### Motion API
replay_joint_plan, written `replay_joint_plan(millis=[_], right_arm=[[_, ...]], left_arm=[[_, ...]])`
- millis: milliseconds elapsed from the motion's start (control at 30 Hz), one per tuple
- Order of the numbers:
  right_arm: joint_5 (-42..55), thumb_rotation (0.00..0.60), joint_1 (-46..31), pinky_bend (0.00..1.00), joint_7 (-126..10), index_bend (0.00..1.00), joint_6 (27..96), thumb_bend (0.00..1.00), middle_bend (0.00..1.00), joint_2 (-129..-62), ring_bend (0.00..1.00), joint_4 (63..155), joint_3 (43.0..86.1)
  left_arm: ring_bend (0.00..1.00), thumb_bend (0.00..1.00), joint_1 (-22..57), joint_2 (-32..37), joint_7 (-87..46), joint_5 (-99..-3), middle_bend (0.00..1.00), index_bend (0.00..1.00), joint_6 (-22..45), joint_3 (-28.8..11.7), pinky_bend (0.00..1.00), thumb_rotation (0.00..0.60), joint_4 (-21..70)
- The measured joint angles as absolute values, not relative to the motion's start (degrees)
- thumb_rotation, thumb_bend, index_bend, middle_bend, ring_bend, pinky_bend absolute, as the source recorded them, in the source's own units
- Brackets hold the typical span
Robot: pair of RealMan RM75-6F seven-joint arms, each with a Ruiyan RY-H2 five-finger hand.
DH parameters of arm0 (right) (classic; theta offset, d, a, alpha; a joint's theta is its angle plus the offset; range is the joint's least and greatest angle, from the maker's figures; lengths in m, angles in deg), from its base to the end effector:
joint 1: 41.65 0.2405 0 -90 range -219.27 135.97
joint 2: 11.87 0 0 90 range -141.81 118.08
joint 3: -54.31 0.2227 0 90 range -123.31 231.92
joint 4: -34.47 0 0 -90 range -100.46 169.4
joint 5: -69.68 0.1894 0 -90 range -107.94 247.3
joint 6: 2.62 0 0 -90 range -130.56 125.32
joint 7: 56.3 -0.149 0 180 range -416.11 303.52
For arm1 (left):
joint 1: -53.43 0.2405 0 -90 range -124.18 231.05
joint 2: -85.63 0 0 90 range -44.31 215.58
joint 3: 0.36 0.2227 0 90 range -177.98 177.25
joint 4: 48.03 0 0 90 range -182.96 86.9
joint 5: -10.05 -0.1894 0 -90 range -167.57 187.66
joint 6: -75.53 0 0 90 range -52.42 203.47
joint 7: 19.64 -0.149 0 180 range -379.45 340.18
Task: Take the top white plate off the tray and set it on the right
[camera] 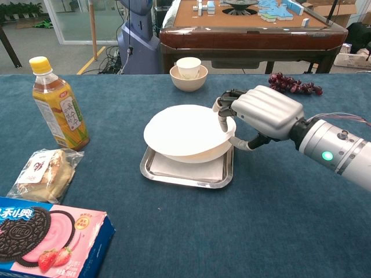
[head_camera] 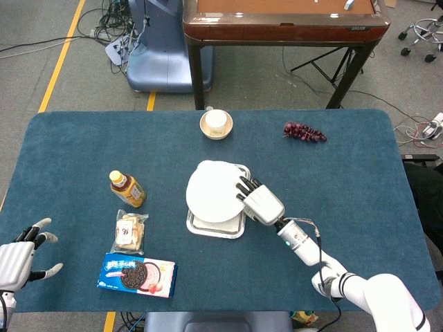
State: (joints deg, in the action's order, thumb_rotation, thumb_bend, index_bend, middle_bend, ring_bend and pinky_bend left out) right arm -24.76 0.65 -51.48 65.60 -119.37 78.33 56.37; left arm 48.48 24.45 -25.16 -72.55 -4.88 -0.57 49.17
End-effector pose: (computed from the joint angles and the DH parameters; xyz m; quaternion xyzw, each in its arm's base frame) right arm -0.1409 -0.3233 -0.0415 0.8026 -0.1410 0.4075 0.4122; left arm -0.2777 0.1711 0.1561 -0.6151 -0.4172 -0.3223 0.5862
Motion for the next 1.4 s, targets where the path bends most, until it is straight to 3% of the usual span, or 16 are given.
replay_joint_plan(millis=[333,933,1400], right_arm=[[-26.0,0.6,1.12,0.3,-52.22,0.5,66.82,0.47,0.24,-119.66,0.14,77.21,55.61],[-26.61,0.6,1.35,0.3,-52.67,0.62,67.96,0.5,0.25,-119.85,0.14,76.65,55.22],[-28.01,0.6,2.42,0.3,-50.83,0.62,71.45,0.49,0.26,-119.23,0.14,77.88,55.97]], left_arm=[[0.19,0.1,48.46,24.47,-25.46,-72.32,0.17,0.41,-4.7,-0.56,0.39,0.6,49.25],[0.19,0.1,48.44,24.5,-25.87,-72.05,0.17,0.41,-4.51,-0.55,0.39,0.6,49.45],[0.19,0.1,48.44,24.58,-26.07,-71.97,0.17,0.41,-4.43,-0.51,0.39,0.6,49.62]])
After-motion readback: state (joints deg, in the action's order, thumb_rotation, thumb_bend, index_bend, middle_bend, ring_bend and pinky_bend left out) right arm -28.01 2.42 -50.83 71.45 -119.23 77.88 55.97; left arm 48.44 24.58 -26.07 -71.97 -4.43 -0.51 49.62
